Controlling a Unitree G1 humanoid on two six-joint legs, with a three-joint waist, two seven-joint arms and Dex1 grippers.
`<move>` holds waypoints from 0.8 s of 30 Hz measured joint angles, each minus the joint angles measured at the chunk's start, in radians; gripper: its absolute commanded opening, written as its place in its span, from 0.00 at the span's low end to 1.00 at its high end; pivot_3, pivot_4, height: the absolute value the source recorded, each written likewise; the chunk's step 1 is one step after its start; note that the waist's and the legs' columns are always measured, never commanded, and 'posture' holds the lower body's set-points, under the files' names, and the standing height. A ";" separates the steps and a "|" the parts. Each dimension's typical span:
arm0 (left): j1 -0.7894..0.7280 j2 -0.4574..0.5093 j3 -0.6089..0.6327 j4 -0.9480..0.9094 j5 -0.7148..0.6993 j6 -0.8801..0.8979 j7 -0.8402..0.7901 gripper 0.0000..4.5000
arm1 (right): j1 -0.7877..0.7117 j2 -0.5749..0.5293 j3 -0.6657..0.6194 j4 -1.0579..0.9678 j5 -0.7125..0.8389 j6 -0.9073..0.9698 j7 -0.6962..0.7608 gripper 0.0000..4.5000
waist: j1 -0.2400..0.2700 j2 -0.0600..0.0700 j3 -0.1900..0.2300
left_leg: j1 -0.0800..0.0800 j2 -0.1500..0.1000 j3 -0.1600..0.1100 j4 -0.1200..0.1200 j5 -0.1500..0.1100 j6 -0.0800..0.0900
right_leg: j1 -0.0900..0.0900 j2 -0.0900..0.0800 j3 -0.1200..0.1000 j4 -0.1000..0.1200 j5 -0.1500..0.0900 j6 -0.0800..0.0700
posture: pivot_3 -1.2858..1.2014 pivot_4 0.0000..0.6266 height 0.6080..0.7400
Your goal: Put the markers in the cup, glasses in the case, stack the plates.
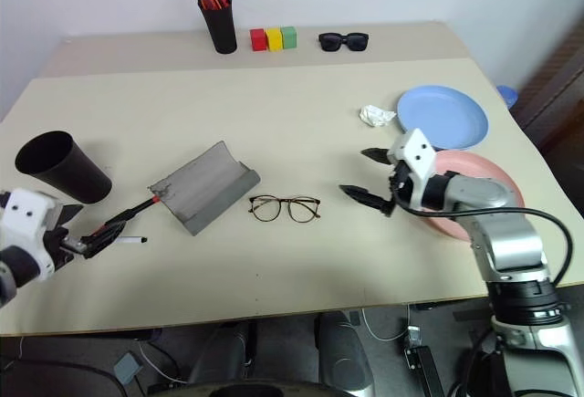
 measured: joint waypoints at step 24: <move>-0.405 0.117 -0.393 0.331 0.149 0.040 -0.111 0.01 | 0.004 0.187 0.251 -0.249 -0.024 0.079 -0.182 1.00 | -0.004 0.000 -0.001 | 0.002 0.001 -0.001 0.000 0.000 0.000 | 0.000 0.002 0.000 0.004 0.000 0.000 | 0.52 0.24 1.00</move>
